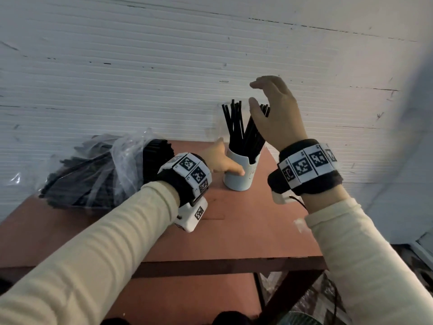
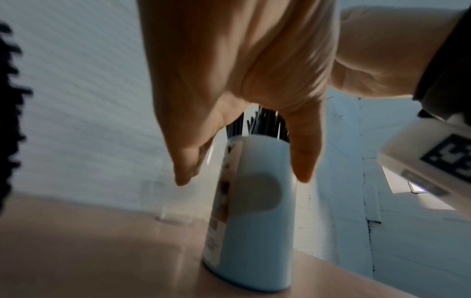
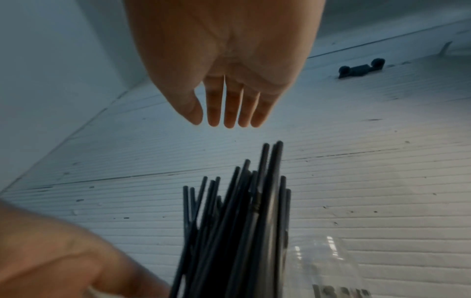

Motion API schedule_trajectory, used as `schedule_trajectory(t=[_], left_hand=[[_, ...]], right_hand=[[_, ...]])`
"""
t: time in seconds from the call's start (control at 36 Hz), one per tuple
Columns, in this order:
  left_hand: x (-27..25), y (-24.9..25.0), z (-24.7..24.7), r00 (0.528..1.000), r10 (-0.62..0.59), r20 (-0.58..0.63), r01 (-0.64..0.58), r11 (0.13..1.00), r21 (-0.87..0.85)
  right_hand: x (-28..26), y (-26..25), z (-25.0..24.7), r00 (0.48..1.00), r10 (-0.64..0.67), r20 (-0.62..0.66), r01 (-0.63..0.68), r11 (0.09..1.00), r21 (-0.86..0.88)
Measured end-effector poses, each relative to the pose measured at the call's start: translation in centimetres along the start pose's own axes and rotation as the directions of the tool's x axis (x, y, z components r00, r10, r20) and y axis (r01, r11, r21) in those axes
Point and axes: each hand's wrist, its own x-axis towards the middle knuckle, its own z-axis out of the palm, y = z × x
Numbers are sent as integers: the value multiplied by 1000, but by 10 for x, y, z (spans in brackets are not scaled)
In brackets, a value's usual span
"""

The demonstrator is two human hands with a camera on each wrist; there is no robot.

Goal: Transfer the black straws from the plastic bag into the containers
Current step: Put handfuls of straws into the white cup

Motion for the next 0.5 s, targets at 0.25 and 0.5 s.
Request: schedule_trajectory(t=[0.25,0.5], left_hand=[[-70,-3,-67,866,197,-459,-122,974,189],[-111,-54,-128,787,82,-611,81,969,235]], right_hand=[[-28,-56,25,999,-37,38,28,973,230],[-38,-107,74,797,-21,604,-179,946,270]])
